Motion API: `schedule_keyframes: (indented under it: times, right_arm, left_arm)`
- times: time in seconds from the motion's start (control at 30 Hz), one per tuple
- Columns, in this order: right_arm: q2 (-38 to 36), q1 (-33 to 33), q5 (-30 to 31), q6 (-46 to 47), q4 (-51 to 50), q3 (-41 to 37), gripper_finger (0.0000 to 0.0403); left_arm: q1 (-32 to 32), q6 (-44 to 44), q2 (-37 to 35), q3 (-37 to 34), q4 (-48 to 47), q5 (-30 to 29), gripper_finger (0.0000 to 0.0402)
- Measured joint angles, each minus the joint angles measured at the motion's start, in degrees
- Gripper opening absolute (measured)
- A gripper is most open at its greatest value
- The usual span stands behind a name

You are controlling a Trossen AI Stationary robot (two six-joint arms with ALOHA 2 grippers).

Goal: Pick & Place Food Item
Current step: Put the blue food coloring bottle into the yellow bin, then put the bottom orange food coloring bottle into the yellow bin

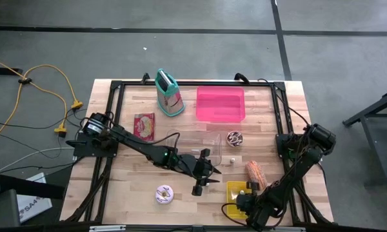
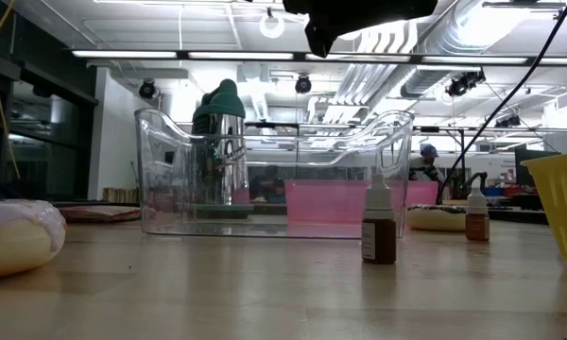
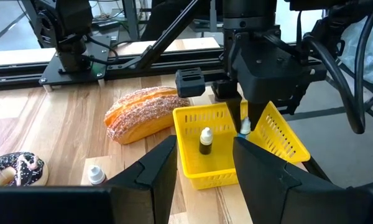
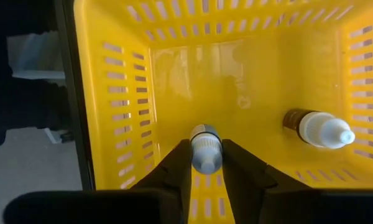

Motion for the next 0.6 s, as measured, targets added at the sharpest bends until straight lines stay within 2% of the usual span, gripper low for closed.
schedule_keyframes:
  times: [0.27, 0.6]
  right_arm:
    - [0.0, 0.0, -0.1, 0.0, 0.0, 0.0, 0.0127]
    - [-0.1, 0.0, -0.1, -0.3, 0.4, 0.0, 0.0137]
  left_arm:
    - [0.0, 0.0, 0.0, 0.0, 0.0, 0.0, 0.0152]
    - [0.0, 0.0, 0.0, 0.0, 0.0, 0.0, 0.0152]
